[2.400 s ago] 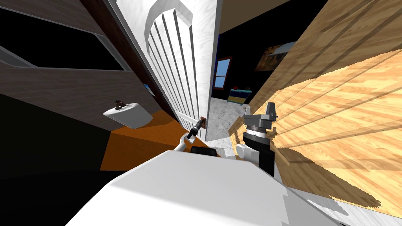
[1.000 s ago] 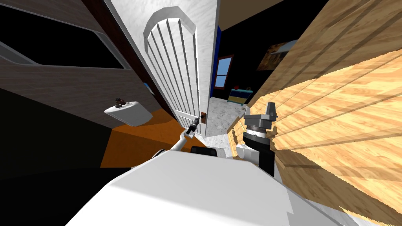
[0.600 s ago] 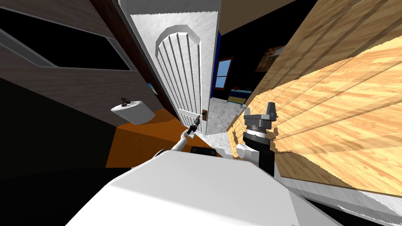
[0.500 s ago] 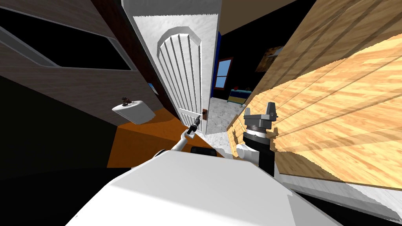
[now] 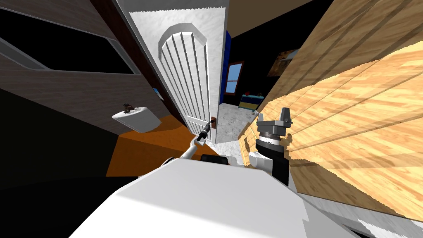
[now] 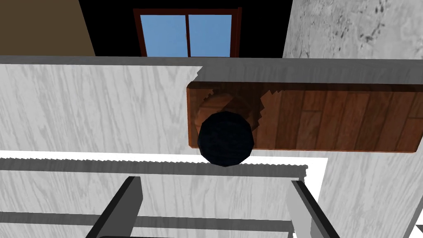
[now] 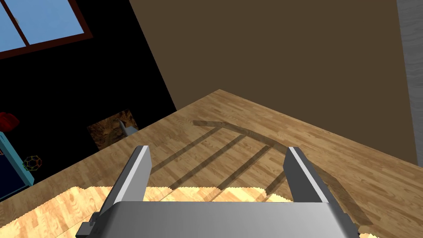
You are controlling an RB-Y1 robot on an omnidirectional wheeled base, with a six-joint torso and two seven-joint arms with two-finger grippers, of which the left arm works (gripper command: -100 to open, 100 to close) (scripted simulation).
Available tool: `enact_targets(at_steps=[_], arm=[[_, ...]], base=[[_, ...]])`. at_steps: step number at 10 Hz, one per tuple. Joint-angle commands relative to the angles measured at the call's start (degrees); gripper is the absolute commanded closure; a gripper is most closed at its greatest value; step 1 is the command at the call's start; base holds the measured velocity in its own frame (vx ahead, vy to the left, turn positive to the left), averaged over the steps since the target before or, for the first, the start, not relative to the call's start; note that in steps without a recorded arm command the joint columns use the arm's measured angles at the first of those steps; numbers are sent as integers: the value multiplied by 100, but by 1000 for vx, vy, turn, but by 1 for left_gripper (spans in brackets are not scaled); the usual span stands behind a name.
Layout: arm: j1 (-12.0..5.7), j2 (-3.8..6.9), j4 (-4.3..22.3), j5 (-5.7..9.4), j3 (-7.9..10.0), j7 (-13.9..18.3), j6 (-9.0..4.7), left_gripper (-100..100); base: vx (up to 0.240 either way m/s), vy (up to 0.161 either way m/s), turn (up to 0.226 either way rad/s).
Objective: Push the door open
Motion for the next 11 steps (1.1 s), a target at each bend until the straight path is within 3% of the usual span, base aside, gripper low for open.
enact_targets(at_steps=[1,5,6,11], arm=[[-22,-16,46,-1,34,-15,-31,-100],[-50,-45,104,-2,78,-32,-68,-100],[-50,-45,104,-2,78,-32,-68,100],[-50,-45,104,-2,78,-32,-68,100]], base=[[230,-73,-23],[164,-56,-19],[-9,2,4],[-16,5,-1]])
